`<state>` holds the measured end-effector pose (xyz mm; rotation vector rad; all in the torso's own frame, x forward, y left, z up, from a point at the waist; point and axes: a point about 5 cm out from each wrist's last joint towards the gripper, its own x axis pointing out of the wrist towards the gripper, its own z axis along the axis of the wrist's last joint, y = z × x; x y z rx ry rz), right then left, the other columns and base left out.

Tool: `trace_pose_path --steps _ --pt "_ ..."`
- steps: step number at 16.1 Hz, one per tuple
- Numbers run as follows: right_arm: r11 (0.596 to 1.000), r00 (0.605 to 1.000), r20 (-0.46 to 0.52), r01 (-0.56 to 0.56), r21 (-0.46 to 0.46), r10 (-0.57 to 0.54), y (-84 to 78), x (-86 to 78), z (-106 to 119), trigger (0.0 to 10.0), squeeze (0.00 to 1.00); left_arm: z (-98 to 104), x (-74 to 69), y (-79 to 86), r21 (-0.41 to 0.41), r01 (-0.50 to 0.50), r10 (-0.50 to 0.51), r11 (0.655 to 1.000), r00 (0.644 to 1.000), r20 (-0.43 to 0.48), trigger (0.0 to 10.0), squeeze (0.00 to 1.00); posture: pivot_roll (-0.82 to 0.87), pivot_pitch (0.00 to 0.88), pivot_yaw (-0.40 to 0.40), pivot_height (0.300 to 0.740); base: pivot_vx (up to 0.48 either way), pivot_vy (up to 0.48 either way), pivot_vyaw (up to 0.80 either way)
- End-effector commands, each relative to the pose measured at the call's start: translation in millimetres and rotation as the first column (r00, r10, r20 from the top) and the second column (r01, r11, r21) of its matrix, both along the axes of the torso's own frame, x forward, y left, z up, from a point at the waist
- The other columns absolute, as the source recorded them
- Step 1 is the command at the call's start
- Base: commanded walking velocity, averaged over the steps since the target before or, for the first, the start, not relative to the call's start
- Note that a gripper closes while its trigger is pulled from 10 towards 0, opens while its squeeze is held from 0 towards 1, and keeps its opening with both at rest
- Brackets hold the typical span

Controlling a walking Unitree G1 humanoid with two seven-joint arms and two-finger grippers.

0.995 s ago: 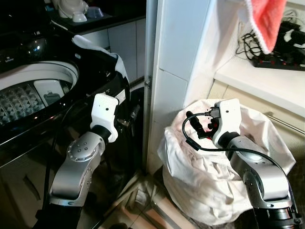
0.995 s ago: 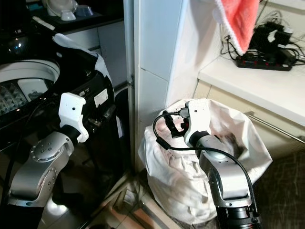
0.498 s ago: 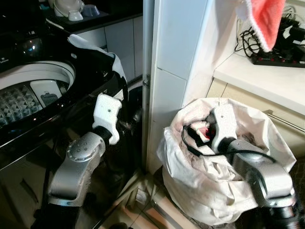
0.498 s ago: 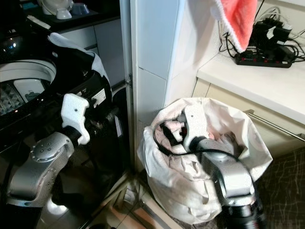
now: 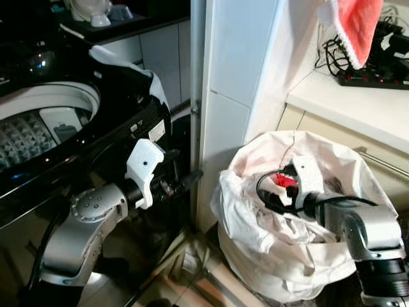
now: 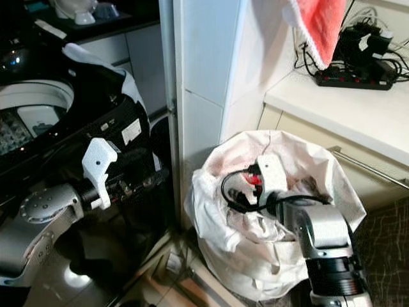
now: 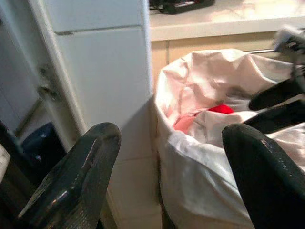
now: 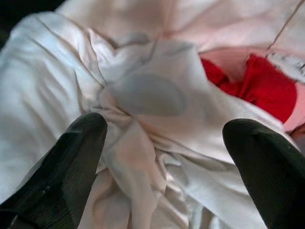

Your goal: Clothes washing

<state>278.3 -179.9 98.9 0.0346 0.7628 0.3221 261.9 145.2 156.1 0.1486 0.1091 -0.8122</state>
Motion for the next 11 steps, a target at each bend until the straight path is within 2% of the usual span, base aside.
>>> trace_pose_path --steps 1,2,3,6,7,8,11 --pt "1.000 1.000 -0.003 0.001 -0.004 -0.001 1.3 3.1 0.0 10.0 1.00 7.8 -1.8 -6.0 -0.005 0.051 -0.051 0.999 0.999 0.014 10.0 0.00 0.04 0.000 -0.022 0.740 0.000 0.000 0.00" --pt "0.999 0.998 -0.045 0.035 -0.020 -0.036 0.0 4.2 -11.0 10.0 0.00 9.0 -4.9 -8.6 -0.015 0.093 -0.093 0.996 0.996 -0.004 10.0 0.00 0.04 0.000 -0.022 0.740 0.000 0.000 0.00" --pt "0.996 0.992 -0.104 0.061 -0.060 -0.067 -3.3 3.4 -24.5 10.0 0.00 9.0 -7.5 -10.0 -0.015 0.113 -0.113 0.994 0.994 -0.009 10.0 0.00 0.03 0.000 -0.014 0.740 0.000 0.000 0.00" --pt "0.998 0.990 -0.131 0.047 -0.041 -0.052 -1.4 2.0 -35.7 10.0 0.00 7.7 -9.3 -11.1 -0.006 0.122 -0.122 0.992 0.992 -0.014 10.0 0.00 0.03 0.000 -0.013 0.740 0.000 0.000 0.00" --pt "0.998 0.987 -0.151 0.041 -0.040 -0.047 -0.7 1.0 -42.1 4.4 0.00 7.6 -10.4 -11.9 -0.003 0.128 -0.128 0.992 0.992 -0.016 10.0 0.00 0.04 0.000 -0.015 0.740 0.000 0.000 0.00" --pt "0.998 0.988 -0.147 0.045 -0.038 -0.050 -1.7 2.2 -42.2 0.0 0.00 8.1 -11.0 -11.8 -0.006 0.128 -0.128 0.992 0.992 -0.017 10.0 0.00 0.04 0.000 -0.015 0.740 0.000 0.000 0.00" --pt "0.998 0.989 -0.140 0.049 -0.028 -0.052 -3.3 5.0 -39.1 0.0 0.00 7.5 -12.9 -10.7 -0.003 0.132 -0.132 0.991 0.991 -0.024 10.0 0.00 0.04 0.000 -0.018 0.740 0.000 0.000 0.00"
